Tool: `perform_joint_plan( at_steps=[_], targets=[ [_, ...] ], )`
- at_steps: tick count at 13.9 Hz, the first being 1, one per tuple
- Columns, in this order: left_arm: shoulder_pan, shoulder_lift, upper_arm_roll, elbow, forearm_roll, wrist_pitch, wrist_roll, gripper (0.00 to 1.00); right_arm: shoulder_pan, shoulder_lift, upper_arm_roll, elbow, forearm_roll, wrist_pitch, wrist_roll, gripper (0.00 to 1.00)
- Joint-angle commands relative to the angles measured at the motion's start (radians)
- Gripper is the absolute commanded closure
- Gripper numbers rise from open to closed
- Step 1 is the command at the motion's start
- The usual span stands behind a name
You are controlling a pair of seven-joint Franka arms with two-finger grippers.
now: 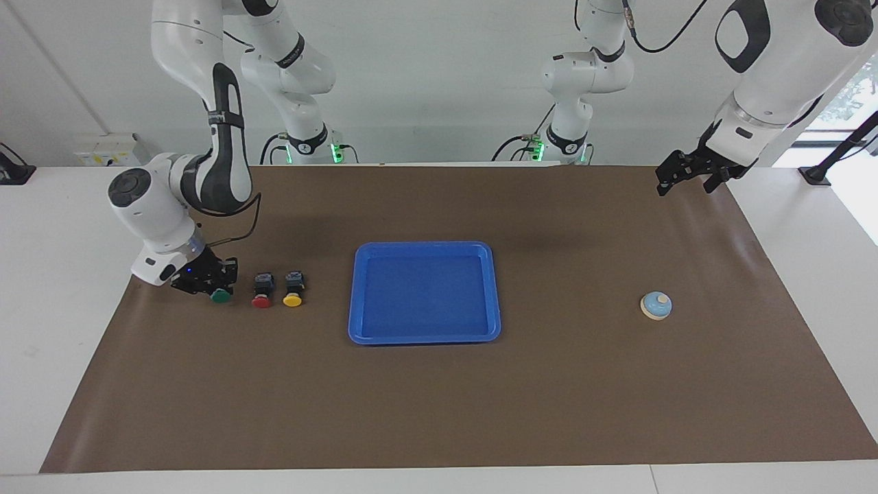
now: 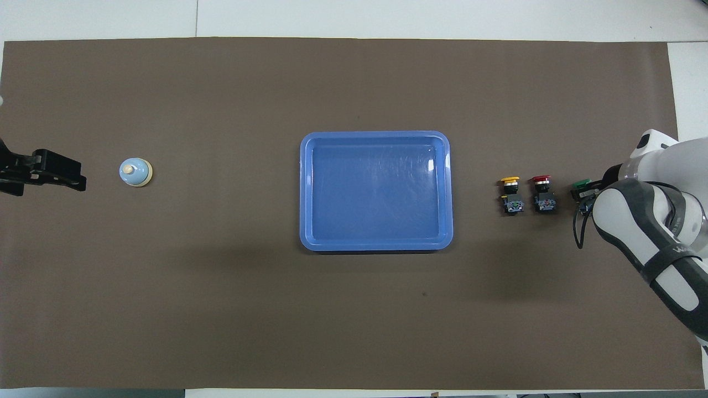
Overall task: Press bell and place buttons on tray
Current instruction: 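Grasp the green button with the right gripper and place it in the tray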
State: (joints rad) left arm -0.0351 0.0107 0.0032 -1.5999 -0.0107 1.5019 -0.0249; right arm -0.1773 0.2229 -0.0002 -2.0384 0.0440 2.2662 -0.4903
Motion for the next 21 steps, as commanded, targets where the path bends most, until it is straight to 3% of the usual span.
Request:
perform_joint_plan(
  at_steps=[1, 5, 8, 11, 15, 21],
  targets=[
    [-0.002, -0.011, 0.005, -0.005, 0.000, -0.012, -0.001, 0.00, 0.071, -0.017, 0.006, 0.090, -0.001, -0.124, 0.161, 0.90],
    [-0.002, -0.011, 0.005, -0.005, 0.000, -0.012, -0.001, 0.00, 0.286, -0.014, 0.006, 0.197, 0.000, -0.261, 0.607, 0.90],
    [-0.002, -0.011, 0.005, -0.005, 0.000, -0.012, -0.001, 0.00, 0.448, -0.013, 0.006, 0.202, 0.010, -0.251, 0.916, 0.94],
    [-0.002, -0.011, 0.005, -0.005, 0.000, -0.012, -0.001, 0.00, 0.574, 0.010, 0.006, 0.198, 0.022, -0.196, 1.091, 0.94],
    [-0.002, -0.011, 0.005, -0.005, 0.000, -0.012, -0.001, 0.00, 0.593, 0.088, 0.006, 0.190, 0.019, -0.085, 1.093, 0.93],
    [-0.002, -0.011, 0.005, -0.005, 0.000, -0.012, -0.001, 0.00, 0.594, 0.111, 0.006, 0.170, 0.019, -0.024, 1.066, 0.91]
  ],
)
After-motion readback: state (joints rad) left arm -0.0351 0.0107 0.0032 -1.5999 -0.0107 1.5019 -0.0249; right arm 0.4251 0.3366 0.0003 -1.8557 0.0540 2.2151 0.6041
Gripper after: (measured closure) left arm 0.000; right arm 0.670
